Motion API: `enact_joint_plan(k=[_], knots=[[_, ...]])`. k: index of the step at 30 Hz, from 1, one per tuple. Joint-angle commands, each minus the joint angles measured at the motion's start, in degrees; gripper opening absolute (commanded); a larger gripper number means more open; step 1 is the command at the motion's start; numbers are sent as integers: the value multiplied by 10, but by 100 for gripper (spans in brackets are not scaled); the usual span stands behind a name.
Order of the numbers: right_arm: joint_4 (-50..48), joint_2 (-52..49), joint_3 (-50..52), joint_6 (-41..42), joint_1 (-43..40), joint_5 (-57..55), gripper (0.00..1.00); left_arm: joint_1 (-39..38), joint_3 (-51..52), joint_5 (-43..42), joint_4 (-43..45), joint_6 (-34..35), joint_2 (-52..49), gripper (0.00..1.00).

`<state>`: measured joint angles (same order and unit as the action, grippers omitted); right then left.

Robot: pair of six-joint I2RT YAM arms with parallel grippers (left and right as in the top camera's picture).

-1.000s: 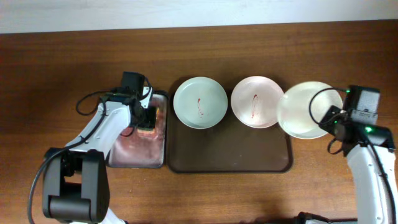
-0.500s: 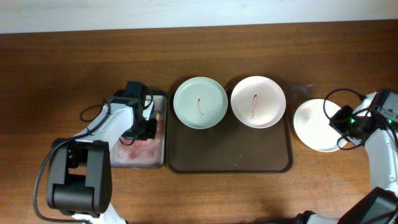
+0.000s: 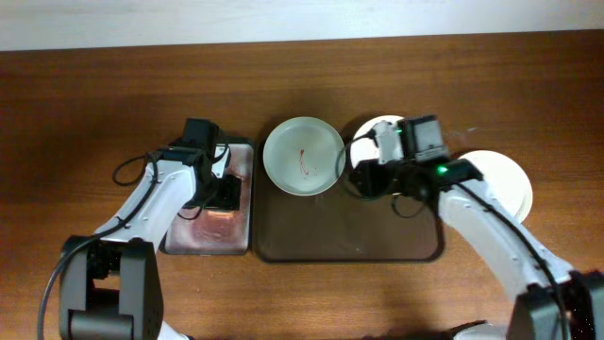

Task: Clean dirty plates on tray and stack at the side
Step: 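Grasp the light green plate with right gripper and pull it to tray center, then dip the sponge in the soapy water with the left gripper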

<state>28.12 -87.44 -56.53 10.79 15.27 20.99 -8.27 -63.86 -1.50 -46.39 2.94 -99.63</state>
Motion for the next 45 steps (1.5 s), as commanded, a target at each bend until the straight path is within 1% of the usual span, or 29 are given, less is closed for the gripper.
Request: enact_joint_plan(k=[1, 6, 7, 8, 9, 11, 12, 14, 15, 17, 23, 24, 25, 26, 27, 28, 29, 30, 32, 33, 35, 37, 38, 40, 41, 43, 44, 45], knots=[[-51, -63, -12, 76, 40, -37, 45, 1, -9, -7, 1, 1, 9, 76], [-145, -164, -12, 172, 50, -58, 41, 1, -9, -7, 1, 1, 9, 76], [-168, -185, -12, 187, 50, -65, 41, 1, -9, -7, 0, 1, 9, 76], [-191, -195, -12, 187, 50, -64, 39, 1, -9, -7, 1, 1, 9, 76], [-205, -198, -12, 187, 50, -65, 33, 1, -9, -7, 1, 1, 9, 76], [-215, -198, -12, 187, 50, -60, 14, 1, -9, -7, 1, 1, 9, 76], [-209, -198, -12, 187, 50, -55, 10, 1, -9, -7, 1, 1, 9, 75], [-165, -196, -12, 187, 50, -51, 4, 1, -9, -7, 1, 1, 9, 73], [-128, -192, -12, 186, 50, -51, 4, 1, -9, -7, 1, 1, 9, 67], [-65, -183, -12, 184, 50, -52, 4, 1, -9, -23, 3, 1, 9, 63], [121, -149, -14, 187, 49, -50, 4, 1, -9, -28, 5, 1, 9, 62], [136, -135, -16, 184, 49, -51, 5, 1, -9, -28, 7, 1, 9, 62], [144, -109, -18, 172, 49, -52, 17, 1, -9, -28, 9, 1, 9, 62], [141, -91, -20, 157, 49, -52, 41, 1, -9, -28, 9, 1, 9, 62], [133, -83, -22, 145, 49, -52, 53, 1, -9, -28, 9, 1, 9, 62], [104, -72, -24, 107, 49, -52, 68, 1, -9, -28, 9, 1, 9, 62], [85, -71, -24, 73, 49, -52, 68, 1, -9, -28, 9, 1, 9, 63], [59, -73, -24, 24, 49, -54, 61, 1, -9, -28, 9, 1, 9, 62], [33, -83, -24, -21, 50, -72, 51, 1, -9, -28, 9, 1, 9, 63], [25, -95, -24, -23, 50, -73, 47, 1, -9, -28, 9, 1, 9, 63], [24, -114, -24, -23, 50, -73, 46, 1, -9, -28, 9, 1, 9, 63], [17, -140, -24, -22, 50, -72, 39, 1, -9, -28, 9, 1, 9, 64], [14, -148, -24, -22, 50, -69, 32, 1, -9, -28, 9, 1, 9, 64], [9, -154, -24, -22, 50, -69, 9, 1, -9, -28, 9, 1, 9, 64], [10, -154, -24, -12, 50, -69, 4, 1, -9, -28, 9, 1, 9, 64], [26, -154, -24, 31, 50, -69, 4, 1, -9, -28, 9, 1, 9, 63], [38, -154, -24, 76, 50, -69, 4, 1, -9, -28, 9, 1, 9, 63], [59, -154, -24, 153, 50, -78, 4, 1, -9, -28, 9, 1, 9, 64]])
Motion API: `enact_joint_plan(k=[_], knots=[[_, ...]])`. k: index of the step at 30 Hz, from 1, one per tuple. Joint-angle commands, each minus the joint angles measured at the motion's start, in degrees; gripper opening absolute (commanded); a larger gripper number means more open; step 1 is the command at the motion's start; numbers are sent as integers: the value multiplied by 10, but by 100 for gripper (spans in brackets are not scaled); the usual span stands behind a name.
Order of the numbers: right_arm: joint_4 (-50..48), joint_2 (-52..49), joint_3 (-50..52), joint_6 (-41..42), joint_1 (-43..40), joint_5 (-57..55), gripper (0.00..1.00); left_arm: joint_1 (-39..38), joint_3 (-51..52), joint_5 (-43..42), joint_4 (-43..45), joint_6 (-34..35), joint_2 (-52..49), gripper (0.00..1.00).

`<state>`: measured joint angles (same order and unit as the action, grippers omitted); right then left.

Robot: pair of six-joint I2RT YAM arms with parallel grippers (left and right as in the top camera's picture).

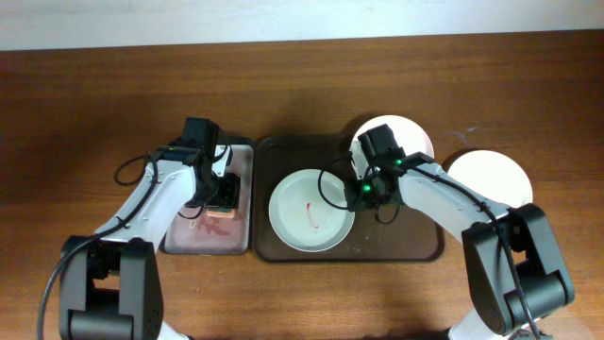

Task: Clean dirty plates on tray and stack at the side
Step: 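Dip the sponge in the soapy water with the left gripper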

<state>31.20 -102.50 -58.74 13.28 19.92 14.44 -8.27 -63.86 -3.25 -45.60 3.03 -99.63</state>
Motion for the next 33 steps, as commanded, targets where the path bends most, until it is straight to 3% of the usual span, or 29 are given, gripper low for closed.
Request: enact_joint_plan(k=[1, 7, 9, 10, 11, 13, 21, 22, 24, 32, 33], knots=[[40, -3, -2, 165, 3, -17, 4, 1, -9, -10, 1, 0, 9, 64], [68, -3, -2, 205, 4, -10, 4, 1, -9, -11, 1, 0, 9, 63], [65, -3, -2, 204, 4, -10, 16, 1, -9, -10, 1, 0, 9, 64], [65, -3, -2, 204, 4, -10, 17, 1, -9, -11, 1, 0, 9, 64], [65, -3, -2, 204, 4, -10, 17, 1, -9, -11, 1, 0, 9, 64], [64, -3, -2, 204, 4, -10, 4, 1, -9, -11, 1, 0, 9, 63], [64, -3, -2, 204, 4, -10, 4, 1, 12, -10, 39, 0, 9, 57], [64, -3, -2, 204, 4, -10, 4, 1, 22, -10, 58, 0, 9, 55], [64, -3, -2, 204, 4, -10, 4, 1, 36, -10, 98, 0, 9, 38], [65, -3, -2, 204, 4, -10, 4, 1, 57, -8, 131, 2, -18, 34], [66, -3, -2, 202, 4, -10, 4, 1, 57, -8, 133, 2, -24, 25]])
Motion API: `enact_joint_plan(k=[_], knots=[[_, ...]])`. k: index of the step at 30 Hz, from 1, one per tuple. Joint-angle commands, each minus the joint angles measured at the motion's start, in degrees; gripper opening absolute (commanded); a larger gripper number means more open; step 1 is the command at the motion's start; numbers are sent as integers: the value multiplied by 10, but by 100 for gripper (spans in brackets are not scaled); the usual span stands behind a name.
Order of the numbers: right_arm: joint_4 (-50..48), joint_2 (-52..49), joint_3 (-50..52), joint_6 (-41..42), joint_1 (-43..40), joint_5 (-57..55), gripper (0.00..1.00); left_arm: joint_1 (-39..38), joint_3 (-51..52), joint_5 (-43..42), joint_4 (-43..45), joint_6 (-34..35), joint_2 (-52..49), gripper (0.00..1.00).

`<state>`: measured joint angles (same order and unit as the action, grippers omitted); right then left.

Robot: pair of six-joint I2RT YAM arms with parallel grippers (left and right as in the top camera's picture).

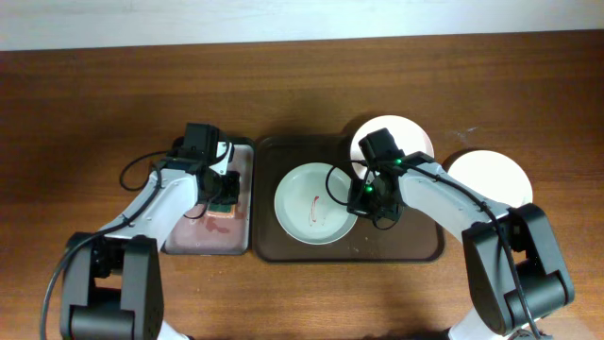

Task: Clean dirty plates on tray and stack at the side
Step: 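Dip the sponge in the soapy water with the left gripper, then lift the sponge and move it toward the green plate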

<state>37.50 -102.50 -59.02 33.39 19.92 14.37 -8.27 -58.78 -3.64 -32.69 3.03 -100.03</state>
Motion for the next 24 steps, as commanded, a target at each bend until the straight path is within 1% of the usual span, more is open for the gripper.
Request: enact_joint_plan(k=[1, 2, 6, 9, 12, 19, 24], knots=[[4, -3, 1, 1, 4, -9, 4, 1, 6, -4, 8, 2, -23, 9], [5, -3, 1, 1, 4, -9, 4, 1, 5, -5, 8, 2, -22, 0], [5, -3, 1, -1, 4, -9, 4, 1, -10, -7, -12, 2, 1, 0], [7, -3, 1, -1, 4, -9, 4, 1, -15, -7, -49, 2, 56, 0], [7, -3, 1, -1, 3, -9, 4, 2, -15, -7, -53, 2, 109, 0], [7, -3, 1, -1, 3, -9, 4, 2, -15, -15, -14, 2, 189, 0], [7, -3, 1, -1, 4, -9, 4, 2, -15, -15, 14, 2, 211, 0]])
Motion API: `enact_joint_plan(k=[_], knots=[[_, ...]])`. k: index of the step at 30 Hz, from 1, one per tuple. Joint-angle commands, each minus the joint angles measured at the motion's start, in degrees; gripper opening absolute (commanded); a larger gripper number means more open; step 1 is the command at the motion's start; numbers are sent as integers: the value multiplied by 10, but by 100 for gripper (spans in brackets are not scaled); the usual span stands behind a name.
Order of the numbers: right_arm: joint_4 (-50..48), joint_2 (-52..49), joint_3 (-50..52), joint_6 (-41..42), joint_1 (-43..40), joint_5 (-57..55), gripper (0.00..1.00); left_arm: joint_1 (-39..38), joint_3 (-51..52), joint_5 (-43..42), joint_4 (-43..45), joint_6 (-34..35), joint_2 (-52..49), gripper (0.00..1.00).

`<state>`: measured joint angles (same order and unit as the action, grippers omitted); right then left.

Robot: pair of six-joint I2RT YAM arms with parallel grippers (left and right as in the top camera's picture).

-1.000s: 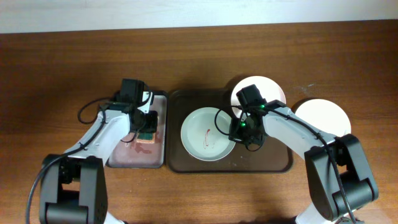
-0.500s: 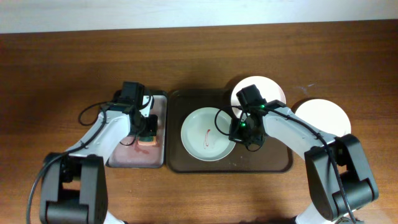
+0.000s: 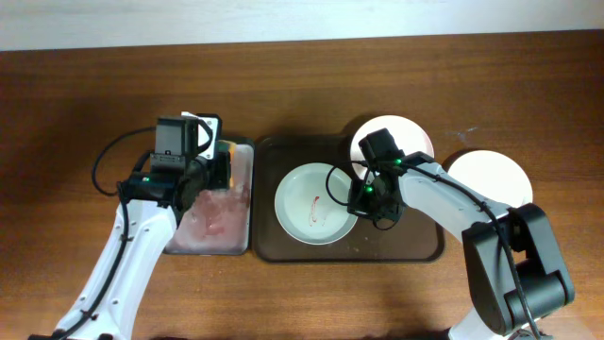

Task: Clean dirty plates on tray and stack at the side
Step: 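Lift the sponge and move it toward the green plate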

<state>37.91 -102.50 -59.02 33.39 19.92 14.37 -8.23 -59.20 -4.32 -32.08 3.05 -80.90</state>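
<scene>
A white plate (image 3: 311, 203) with a red smear lies on the brown tray (image 3: 396, 247). My right gripper (image 3: 355, 196) is shut on that plate's right rim. My left gripper (image 3: 220, 162) hangs raised over the far end of the small pink-stained tray (image 3: 212, 227), shut on a sponge (image 3: 225, 151) of which only a yellow edge shows. A second white plate (image 3: 401, 132) sits at the brown tray's far right corner, partly under my right arm. A third white plate (image 3: 491, 178) rests on the table to the right.
The small tray holds a pinkish wet film. Wooden table (image 3: 94, 85) stretches to the left and behind. A pale wall strip (image 3: 283, 19) borders the far edge. My right arm (image 3: 444, 198) crosses the brown tray's right side.
My left arm has lifted, raising the sponge off the small tray's floor to above its far end. The right gripper and the smeared plate have stayed put.
At first the right gripper held the smeared plate at the brown tray's far edge, while the left pressed the sponge in the small tray. Then the plate was at the tray's middle, later slightly rightward. Now the sponge is lifted from the small tray.
</scene>
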Motion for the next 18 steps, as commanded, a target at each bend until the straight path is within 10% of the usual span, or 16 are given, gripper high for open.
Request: enact_joint_plan(k=[1, 18], knots=[[3, -3, 1, -1, 3, -9, 4, 2, -11, -9, 12, 2, 24, 0], [2, -3, 1, -1, 3, -9, 4, 2, -11, -9, 74, 6, 195, 0]])
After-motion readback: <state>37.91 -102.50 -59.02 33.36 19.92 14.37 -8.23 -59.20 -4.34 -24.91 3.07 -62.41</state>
